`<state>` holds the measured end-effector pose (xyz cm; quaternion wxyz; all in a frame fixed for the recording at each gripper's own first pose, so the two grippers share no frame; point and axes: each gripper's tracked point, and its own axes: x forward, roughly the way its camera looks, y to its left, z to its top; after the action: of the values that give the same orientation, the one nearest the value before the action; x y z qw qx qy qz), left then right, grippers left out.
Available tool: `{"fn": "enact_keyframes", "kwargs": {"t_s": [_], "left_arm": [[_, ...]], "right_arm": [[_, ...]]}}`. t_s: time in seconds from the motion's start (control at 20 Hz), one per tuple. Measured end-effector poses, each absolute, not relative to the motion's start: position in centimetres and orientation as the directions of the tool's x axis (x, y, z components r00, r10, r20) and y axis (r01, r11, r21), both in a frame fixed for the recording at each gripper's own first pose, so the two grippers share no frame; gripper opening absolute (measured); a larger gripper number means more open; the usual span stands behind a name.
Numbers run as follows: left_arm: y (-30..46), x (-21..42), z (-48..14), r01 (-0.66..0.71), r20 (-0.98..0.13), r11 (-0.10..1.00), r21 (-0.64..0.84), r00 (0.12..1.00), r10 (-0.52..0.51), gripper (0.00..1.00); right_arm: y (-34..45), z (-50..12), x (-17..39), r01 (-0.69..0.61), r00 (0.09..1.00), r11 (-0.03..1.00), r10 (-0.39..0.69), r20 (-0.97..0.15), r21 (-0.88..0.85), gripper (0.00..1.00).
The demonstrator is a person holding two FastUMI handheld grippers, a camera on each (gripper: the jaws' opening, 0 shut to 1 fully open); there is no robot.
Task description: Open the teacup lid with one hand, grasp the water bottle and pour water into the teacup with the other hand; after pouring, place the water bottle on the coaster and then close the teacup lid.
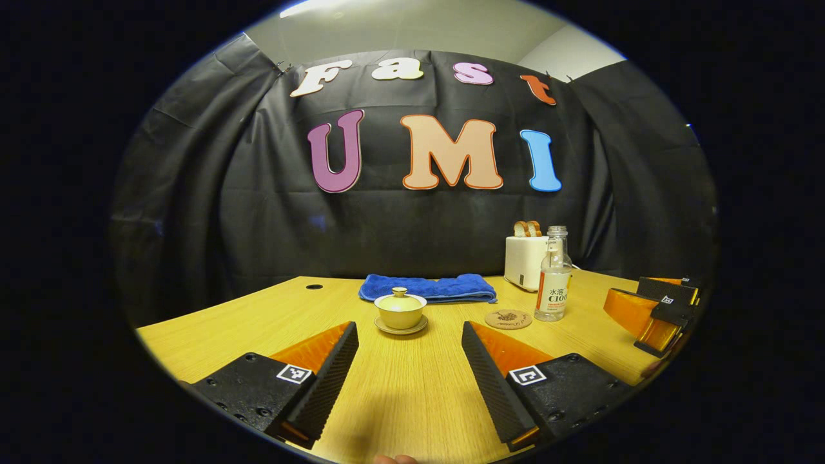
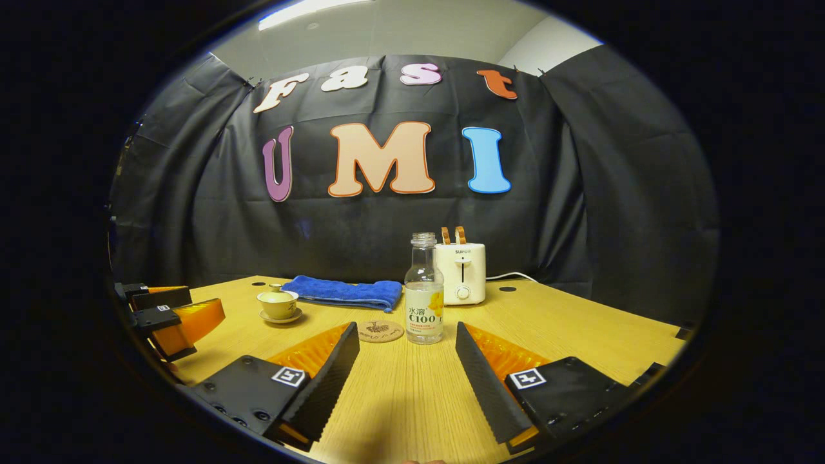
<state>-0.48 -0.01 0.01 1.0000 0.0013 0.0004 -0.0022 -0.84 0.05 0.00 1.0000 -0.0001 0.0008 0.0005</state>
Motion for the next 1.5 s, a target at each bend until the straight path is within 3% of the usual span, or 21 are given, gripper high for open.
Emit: {"fn": "enact_keyframes", "kwargs": {"t_s": [0.05, 0.15, 0.2, 0.3, 0.35, 0.4, 0.55, 0.65, 0.7, 0.8, 0.85, 1.3, 1.5], "left_arm": [[0.0, -0.4, 0.1, 0.004, -0.001, 1.000, 0.003, 1.000, -0.004, 0.95], [0.0, -0.5, 0.0, 0.006, -0.001, 1.000, 0.002, 1.000, -0.006, 0.95], [-0.1, -0.5, 0.0, 0.011, -0.001, 1.000, 0.003, 1.000, -0.011, 0.95], [-0.2, -0.4, 0.0, 0.016, -0.001, 1.000, 0.003, 1.000, -0.016, 0.95], [-0.2, -0.4, 0.0, 0.016, -0.001, 1.000, 0.003, 1.000, -0.016, 0.95], [-0.1, -0.4, 0.0, 0.013, 0.000, 1.000, 0.003, 1.000, -0.013, 0.95], [0.0, 0.7, 0.1, 0.011, 0.004, 1.000, 0.004, 1.000, -0.011, 0.92], [0.1, 2.2, -0.1, 0.012, 0.000, 1.000, 0.005, 1.000, -0.012, 0.94], [0.3, 2.9, -0.1, 0.014, -0.002, 1.000, 0.005, 1.000, -0.014, 0.95], [0.4, 4.7, -0.1, 0.023, -0.001, 1.000, 0.005, 1.000, -0.023, 0.95], [0.4, 5.8, -0.2, 0.028, -0.001, 1.000, 0.005, 1.000, -0.028, 0.95], [0.7, 14.5, -1.2, 0.056, -0.059, 0.998, 0.030, 0.997, -0.055, 0.94], [1.5, 17.1, -1.8, 0.041, -0.091, 0.999, 0.007, 0.995, -0.041, 0.93]], "right_arm": [[0.1, 0.0, -0.9, -0.001, 1.000, 1.000, 0.001, -0.001, 0.000, 0.93], [0.0, 0.0, -0.9, -0.001, 1.000, 1.000, 0.001, -0.001, 0.000, 0.93], [0.0, 0.0, -0.9, -0.001, 1.000, 1.000, 0.001, -0.001, 0.000, 0.98], [0.1, 0.0, -0.9, -0.001, 1.000, 1.000, 0.001, -0.001, 0.000, 0.93], [0.1, 0.1, -0.9, -0.001, 1.000, 1.000, 0.001, -0.001, -0.001, 0.98], [0.1, 0.0, -0.8, -0.001, 1.000, 1.000, 0.001, -0.001, -0.001, 0.93], [0.0, 0.1, -0.8, 0.003, 1.000, 1.000, -0.003, -0.002, -0.001, 0.93], [0.0, 0.1, -0.8, 0.003, 1.000, 1.000, -0.003, -0.001, -0.001, 0.93], [0.0, 0.0, -0.8, 0.003, 1.000, 1.000, -0.003, -0.002, -0.001, 0.98], [-0.2, 0.0, -0.5, 0.002, 1.000, 1.000, -0.002, -0.002, -0.001, 0.93], [-0.3, 0.1, -0.3, 0.004, 1.000, 1.000, -0.004, -0.003, -0.001, 1.00], [-4.4, 0.0, 2.1, 0.063, 0.998, 0.998, -0.063, -0.002, -0.003, 1.00], [-6.7, 0.1, 2.4, 0.106, 0.994, 0.994, -0.106, 0.000, -0.004, 0.94]]}}
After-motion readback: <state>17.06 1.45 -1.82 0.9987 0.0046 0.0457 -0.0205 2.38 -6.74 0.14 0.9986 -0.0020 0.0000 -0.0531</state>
